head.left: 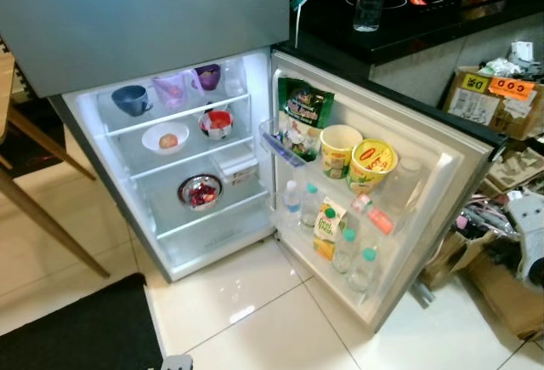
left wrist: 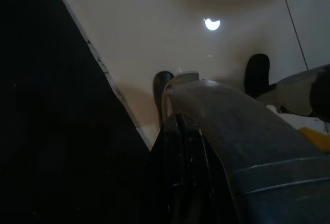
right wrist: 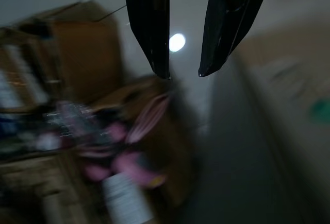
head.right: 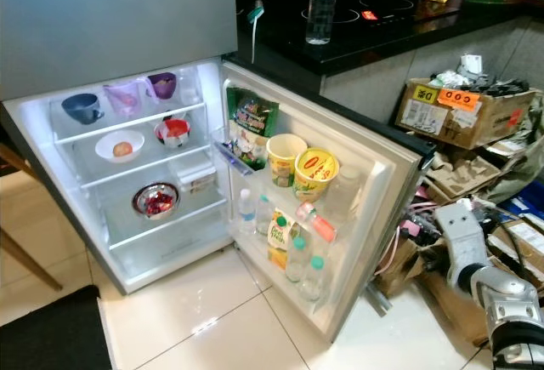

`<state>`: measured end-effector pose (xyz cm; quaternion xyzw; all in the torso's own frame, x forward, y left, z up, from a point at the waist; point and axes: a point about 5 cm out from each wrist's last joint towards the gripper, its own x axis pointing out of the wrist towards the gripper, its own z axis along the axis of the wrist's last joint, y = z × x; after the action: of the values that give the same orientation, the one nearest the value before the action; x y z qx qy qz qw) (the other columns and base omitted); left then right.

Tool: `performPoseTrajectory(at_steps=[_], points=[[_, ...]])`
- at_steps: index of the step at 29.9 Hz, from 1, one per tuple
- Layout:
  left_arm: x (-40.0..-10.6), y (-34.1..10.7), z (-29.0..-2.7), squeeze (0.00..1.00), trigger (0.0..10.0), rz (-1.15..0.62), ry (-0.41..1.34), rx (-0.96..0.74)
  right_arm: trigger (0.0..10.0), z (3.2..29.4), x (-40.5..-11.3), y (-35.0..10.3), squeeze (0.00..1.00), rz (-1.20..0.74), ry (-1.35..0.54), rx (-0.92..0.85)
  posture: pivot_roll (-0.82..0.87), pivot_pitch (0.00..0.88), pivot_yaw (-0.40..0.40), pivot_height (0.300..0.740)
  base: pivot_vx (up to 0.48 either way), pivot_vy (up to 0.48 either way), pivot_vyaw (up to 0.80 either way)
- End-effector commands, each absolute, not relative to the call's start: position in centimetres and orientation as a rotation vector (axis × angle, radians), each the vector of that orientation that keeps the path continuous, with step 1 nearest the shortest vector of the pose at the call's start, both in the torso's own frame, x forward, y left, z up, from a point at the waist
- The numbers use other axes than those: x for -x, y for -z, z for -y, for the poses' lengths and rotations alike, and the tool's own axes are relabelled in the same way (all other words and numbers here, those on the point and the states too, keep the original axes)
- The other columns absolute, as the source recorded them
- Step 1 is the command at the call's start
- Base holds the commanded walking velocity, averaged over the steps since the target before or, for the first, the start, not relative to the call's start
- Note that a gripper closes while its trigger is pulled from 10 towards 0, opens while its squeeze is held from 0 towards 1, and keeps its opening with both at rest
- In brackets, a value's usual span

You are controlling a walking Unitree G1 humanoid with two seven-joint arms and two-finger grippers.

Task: Restocking fridge

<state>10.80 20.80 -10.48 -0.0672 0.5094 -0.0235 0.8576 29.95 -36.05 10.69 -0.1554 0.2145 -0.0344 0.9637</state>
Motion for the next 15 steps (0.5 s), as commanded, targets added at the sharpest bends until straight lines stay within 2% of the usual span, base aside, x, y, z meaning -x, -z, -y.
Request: performPoseTrajectory(at_steps=[1,7,15], points=[[-9.2,10.6,-22.1,0.00,10.0,-1.117,0.036,0.117,10.0,36.5,-30.2,-11.5,0.00,-0.373,0.151,0.326,-0.03,0.113,0.036,0.740,0.000,0.000,0.00],[-9.6,10.2,-23.2,0.00,10.0,-1.092,0.038,0.099,10.0,36.5,-32.0,-14.5,0.00,-0.201,0.287,0.304,-0.01,0.147,0.046,0.740,0.000,0.000,0.00],[-11.6,9.5,-23.9,0.00,10.0,-1.026,0.051,0.086,10.0,34.6,-34.0,-16.4,0.00,-0.083,0.237,0.240,0.01,0.151,0.054,0.740,0.000,0.000,0.00]])
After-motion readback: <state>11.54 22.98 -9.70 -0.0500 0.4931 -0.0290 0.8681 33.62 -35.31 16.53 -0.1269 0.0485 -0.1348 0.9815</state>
